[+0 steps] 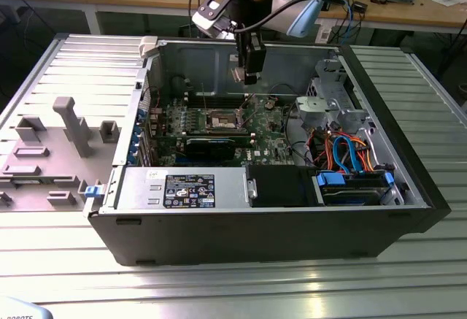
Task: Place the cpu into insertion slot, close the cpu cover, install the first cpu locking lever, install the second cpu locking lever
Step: 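Place the cpu into insertion slot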
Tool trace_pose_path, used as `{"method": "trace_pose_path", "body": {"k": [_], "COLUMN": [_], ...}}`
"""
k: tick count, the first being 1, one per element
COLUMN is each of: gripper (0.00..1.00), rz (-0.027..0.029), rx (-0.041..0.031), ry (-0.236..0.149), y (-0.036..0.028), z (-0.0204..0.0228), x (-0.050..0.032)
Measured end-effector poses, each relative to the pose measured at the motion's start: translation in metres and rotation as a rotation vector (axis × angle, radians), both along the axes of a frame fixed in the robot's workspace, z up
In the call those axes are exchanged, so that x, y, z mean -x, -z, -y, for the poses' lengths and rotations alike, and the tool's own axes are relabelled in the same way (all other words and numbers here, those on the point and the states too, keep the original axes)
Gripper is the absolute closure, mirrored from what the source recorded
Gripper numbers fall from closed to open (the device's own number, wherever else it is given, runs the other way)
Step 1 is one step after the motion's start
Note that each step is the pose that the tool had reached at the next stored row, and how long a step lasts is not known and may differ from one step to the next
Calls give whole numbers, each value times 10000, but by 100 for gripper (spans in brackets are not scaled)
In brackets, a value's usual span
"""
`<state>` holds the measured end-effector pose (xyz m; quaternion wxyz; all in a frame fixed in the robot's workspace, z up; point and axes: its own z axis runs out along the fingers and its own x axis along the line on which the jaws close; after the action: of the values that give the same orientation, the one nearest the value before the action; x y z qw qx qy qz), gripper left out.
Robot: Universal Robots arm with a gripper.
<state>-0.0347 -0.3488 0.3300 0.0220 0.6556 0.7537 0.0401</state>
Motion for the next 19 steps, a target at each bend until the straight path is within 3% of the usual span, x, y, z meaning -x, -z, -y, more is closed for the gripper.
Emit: {"method": "trace_pose_path", "body": {"k": [11,19], "gripper": [46,46], "rz": [0,1], "rx": [0,0], "ry": [547,594], "y": [4,4], "z": [0,0], "x": [0,0]}}
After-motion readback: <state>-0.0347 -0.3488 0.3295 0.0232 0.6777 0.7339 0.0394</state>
